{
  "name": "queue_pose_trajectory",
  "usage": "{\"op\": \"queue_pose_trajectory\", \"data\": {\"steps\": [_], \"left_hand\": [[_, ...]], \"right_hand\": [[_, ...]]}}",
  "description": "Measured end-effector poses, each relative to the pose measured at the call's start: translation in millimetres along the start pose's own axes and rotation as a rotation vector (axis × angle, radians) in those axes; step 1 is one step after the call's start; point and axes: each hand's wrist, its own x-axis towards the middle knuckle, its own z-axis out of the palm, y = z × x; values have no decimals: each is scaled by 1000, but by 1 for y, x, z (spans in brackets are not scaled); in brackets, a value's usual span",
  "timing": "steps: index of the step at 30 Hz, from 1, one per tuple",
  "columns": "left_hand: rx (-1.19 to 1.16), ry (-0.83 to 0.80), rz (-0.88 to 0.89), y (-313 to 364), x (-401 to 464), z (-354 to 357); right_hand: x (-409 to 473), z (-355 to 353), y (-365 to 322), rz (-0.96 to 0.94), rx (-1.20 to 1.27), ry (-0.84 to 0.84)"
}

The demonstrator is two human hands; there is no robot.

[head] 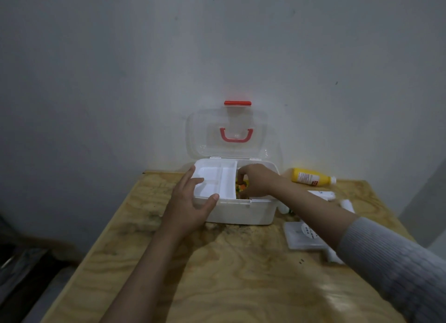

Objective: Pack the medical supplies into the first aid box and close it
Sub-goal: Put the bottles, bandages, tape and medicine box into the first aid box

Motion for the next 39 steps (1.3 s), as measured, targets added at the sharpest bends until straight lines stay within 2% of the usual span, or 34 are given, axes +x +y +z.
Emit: {"op": "queue_pose_trajectory", "data": {"steps": [5, 9, 12, 17, 21, 31, 39], "left_hand": [[-8, 12, 11, -1, 0, 1], [-33, 15, 11, -1, -1, 1], [-64, 28, 25, 0, -1, 1], [-96, 48, 48, -1, -2, 2], [-81, 60, 62, 2, -2, 3], [-72, 68, 71, 6, -5, 2], [-59, 60, 65, 6, -5, 1]], "right_hand": [[-8, -19, 6, 43, 52, -58], [-40, -63, 16, 56, 158, 109], [-76, -83, 37, 76, 173, 174], [-135, -68, 87, 178, 8, 13], [-167, -39, 116, 232, 53, -40], [-170, -12, 128, 166, 92, -88], [-176, -32, 126, 37, 165, 109]]}}
